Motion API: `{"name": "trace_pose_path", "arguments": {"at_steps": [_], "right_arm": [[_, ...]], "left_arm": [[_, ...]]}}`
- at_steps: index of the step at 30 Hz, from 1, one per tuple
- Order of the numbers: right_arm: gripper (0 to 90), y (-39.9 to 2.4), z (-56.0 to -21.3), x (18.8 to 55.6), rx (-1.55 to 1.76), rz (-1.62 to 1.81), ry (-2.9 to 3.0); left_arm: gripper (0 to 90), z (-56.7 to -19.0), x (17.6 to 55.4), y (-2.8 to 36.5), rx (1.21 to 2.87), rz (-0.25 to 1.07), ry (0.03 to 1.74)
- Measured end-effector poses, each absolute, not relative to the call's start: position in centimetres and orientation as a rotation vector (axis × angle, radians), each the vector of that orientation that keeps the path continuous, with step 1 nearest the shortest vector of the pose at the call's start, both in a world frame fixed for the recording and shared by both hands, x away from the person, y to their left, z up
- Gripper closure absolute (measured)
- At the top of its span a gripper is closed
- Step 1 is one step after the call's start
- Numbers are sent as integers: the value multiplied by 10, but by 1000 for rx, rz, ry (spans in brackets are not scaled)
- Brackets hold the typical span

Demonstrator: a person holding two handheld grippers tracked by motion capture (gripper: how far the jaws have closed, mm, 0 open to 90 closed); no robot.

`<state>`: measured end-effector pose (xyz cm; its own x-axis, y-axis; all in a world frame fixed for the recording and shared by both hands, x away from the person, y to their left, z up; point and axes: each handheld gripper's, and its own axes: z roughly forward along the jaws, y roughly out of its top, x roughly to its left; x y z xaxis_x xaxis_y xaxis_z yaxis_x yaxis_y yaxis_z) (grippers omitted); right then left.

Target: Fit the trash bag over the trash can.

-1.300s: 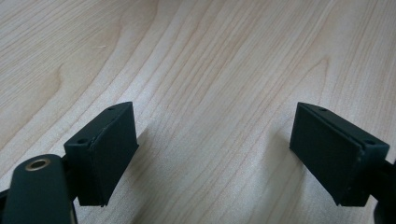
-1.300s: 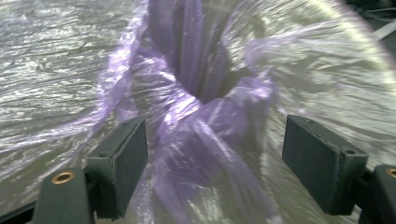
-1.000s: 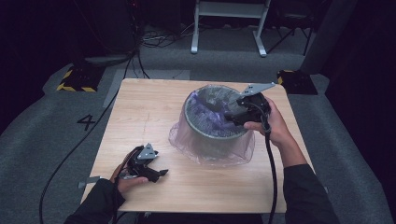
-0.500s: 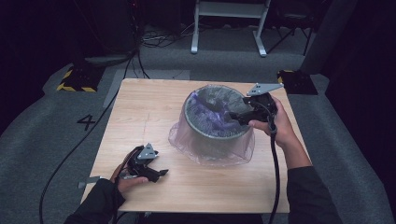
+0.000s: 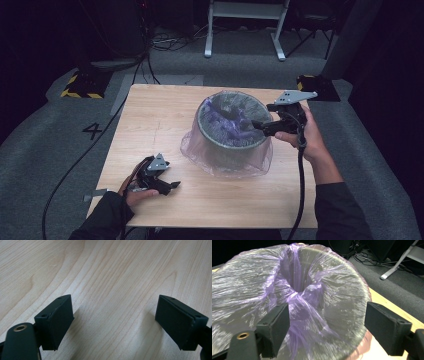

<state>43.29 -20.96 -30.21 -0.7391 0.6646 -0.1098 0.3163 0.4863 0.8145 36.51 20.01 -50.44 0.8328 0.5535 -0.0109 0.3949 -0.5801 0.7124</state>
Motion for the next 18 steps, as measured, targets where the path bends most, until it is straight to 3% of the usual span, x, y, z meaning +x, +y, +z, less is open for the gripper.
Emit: {"name": "trace_pose_path", "arguments": {"at_steps": [18], "right_arm": [[189, -230, -300, 411, 799, 1116, 2325]], "left_arm": [[145, -504, 365, 200, 2262, 273, 688]]}}
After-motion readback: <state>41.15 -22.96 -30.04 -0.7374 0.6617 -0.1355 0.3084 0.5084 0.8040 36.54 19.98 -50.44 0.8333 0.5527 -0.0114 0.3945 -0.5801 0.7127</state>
